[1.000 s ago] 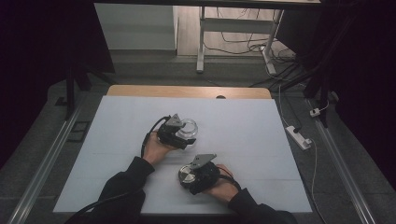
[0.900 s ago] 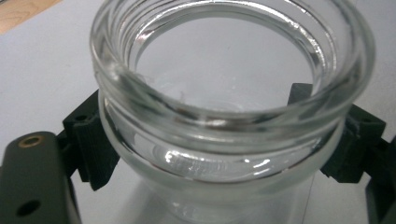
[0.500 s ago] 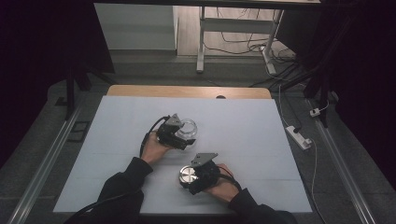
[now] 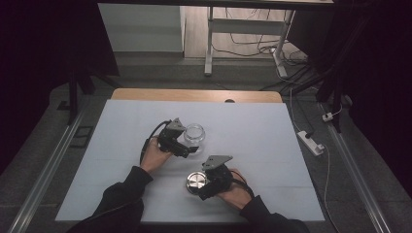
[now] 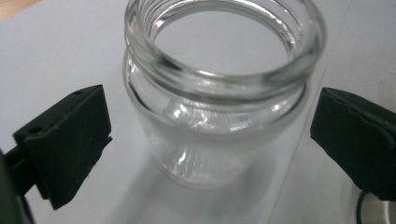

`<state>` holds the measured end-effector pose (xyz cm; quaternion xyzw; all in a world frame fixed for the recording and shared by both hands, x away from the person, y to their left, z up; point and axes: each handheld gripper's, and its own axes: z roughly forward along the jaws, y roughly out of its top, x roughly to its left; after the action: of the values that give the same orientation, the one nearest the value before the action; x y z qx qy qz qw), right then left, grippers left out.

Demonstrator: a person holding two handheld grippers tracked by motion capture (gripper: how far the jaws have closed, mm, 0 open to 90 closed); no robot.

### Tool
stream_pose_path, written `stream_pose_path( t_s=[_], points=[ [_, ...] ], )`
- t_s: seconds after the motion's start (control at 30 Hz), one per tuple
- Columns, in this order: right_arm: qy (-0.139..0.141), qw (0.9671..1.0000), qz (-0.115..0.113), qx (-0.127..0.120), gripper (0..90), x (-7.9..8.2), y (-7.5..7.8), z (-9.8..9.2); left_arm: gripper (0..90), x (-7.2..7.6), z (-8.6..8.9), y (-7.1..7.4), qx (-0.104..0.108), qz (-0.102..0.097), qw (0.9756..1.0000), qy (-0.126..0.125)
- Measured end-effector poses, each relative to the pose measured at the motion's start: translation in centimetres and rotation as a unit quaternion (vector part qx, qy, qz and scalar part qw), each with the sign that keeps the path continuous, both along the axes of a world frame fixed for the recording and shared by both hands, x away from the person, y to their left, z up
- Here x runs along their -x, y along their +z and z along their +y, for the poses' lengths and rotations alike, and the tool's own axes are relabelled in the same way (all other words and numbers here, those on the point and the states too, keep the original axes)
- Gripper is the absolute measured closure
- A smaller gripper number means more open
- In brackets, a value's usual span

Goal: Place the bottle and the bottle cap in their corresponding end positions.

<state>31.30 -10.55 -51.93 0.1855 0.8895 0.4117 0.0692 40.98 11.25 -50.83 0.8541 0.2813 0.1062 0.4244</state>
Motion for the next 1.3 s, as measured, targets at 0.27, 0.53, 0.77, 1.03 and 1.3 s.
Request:
stream_pose_path(
  t_s=[0.27, 0.53, 0.77, 1.03, 1.3],
  points=[
    [-0.009, 0.9999, 0.000, -0.015, 3.0, 0.0, 0.8, -0.6, 0.0, 1.6, 0.8, 0.6, 0.008, 0.013, 0.9999, -0.007],
    [-0.021, 0.9994, 0.000, -0.028, 1.1, 0.0, 1.6, -1.7, 0.0, 3.5, 1.5, 1.2, 0.018, 0.021, 0.9995, -0.013],
    [-0.029, 0.9990, -0.003, -0.034, 0.5, 0.0, 2.1, -2.3, 0.0, 5.3, 2.5, 1.5, 0.017, 0.023, 0.9995, -0.012],
    [-0.035, 0.9988, -0.013, -0.032, 0.0, 0.1, 2.4, -2.9, 0.0, 7.2, 3.2, 1.7, 0.024, 0.023, 0.9994, -0.013],
    [-0.041, 0.9988, -0.013, -0.022, 0.0, 0.2, 2.5, -3.8, 0.0, 9.0, 3.9, 1.7, 0.033, 0.028, 0.9990, -0.013]
  ],
)
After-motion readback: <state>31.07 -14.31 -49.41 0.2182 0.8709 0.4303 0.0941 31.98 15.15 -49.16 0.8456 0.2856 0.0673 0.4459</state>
